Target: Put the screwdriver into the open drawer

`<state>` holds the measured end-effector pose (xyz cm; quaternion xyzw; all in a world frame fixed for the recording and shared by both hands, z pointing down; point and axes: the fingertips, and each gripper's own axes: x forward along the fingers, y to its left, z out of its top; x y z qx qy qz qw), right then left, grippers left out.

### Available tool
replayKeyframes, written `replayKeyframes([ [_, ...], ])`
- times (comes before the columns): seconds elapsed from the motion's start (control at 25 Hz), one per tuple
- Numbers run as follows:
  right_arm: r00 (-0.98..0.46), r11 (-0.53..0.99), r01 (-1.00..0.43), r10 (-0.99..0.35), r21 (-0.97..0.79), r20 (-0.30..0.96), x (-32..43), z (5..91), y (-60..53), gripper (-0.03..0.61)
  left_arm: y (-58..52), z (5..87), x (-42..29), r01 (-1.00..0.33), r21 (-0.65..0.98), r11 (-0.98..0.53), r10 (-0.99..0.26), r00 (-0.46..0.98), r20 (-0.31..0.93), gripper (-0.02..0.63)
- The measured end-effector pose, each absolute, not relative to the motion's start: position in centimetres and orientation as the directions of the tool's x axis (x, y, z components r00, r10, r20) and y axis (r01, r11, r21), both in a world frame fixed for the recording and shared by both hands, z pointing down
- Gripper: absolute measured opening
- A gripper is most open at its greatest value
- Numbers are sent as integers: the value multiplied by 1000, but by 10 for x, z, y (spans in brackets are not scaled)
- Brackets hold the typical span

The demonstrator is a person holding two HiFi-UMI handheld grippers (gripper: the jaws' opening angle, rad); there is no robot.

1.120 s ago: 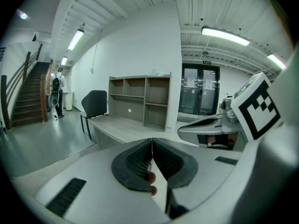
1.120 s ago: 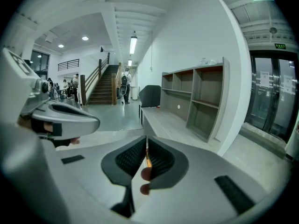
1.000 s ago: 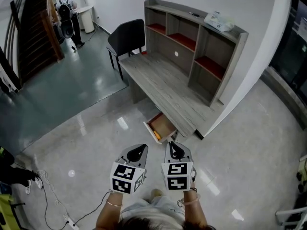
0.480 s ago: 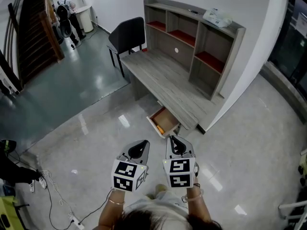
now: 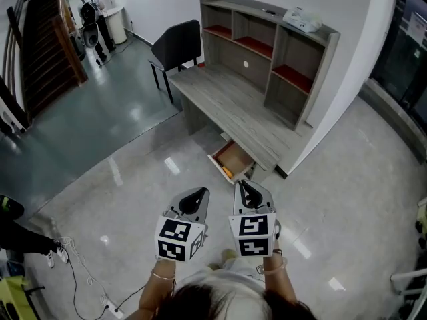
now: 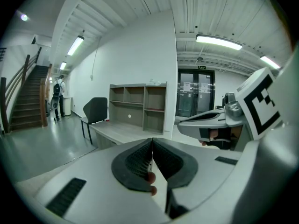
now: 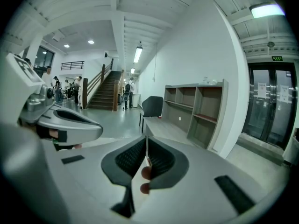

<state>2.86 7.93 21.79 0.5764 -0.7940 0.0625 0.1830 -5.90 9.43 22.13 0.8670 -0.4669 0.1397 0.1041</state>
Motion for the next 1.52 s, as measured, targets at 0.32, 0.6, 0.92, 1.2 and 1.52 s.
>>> replayKeyframes([
  [0.32,-240,308,-940,-905,150,351,20,212,101,35,114,221,-67,-823,51,-565,-767,547,336,18],
  [0.6,-220,305,-934,-902,186,372,19,214,116,32,126,228,-72,-822,69,-566,-758,551,349,18],
  [0.92,-211,311,-928,-893,206,398,28,222,111,31,124,237,-69,-826,73,-559,-754,543,368,18],
  [1.2,-218,325,-923,-884,208,413,40,227,93,29,106,242,-64,-838,76,-540,-762,525,380,18],
  [1.52,-227,336,-921,-875,198,428,55,233,73,29,86,247,-56,-852,88,-516,-770,507,387,18],
])
